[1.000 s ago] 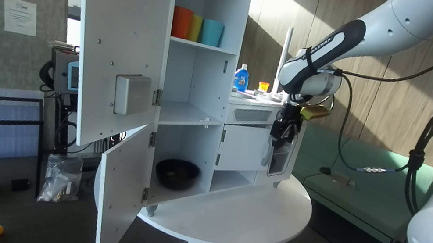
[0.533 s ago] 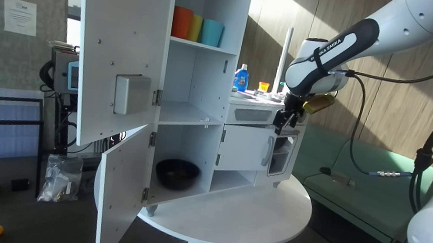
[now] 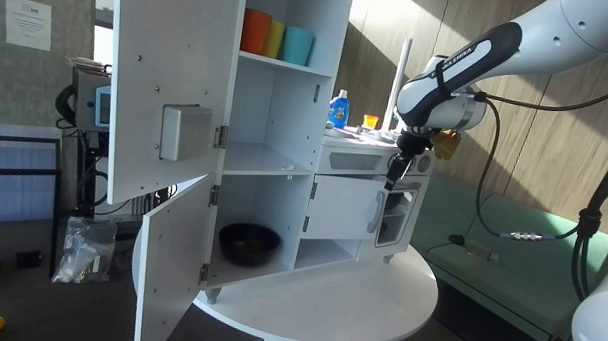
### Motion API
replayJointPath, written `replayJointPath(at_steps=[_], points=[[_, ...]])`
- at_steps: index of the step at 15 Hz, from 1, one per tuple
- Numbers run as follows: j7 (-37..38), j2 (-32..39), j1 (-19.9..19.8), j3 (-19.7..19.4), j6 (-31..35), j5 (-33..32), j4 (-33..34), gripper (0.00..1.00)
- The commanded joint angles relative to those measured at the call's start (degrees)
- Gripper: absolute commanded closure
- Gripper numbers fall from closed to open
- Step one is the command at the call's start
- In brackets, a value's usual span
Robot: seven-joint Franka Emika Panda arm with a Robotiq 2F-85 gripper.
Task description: Open the cabinet and oven doors.
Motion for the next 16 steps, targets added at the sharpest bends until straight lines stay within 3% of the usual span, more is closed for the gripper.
replayJointPath(at_steps=[1, 4, 10, 16], points=[[-8.92, 2.16, 0.45, -0.14, -0.85, 3.55, 3.12, 0.00], [-11.45, 4.72, 0.47, 0.49, -2.09, 3.87, 5.26, 0.00], [-8.14, 8.10, 0.74, 1.80, -2.67, 0.33, 8.15, 0.00], [-5.28, 3.89, 1.68, 2.82, -4.45, -2.87, 2.73, 0.00]])
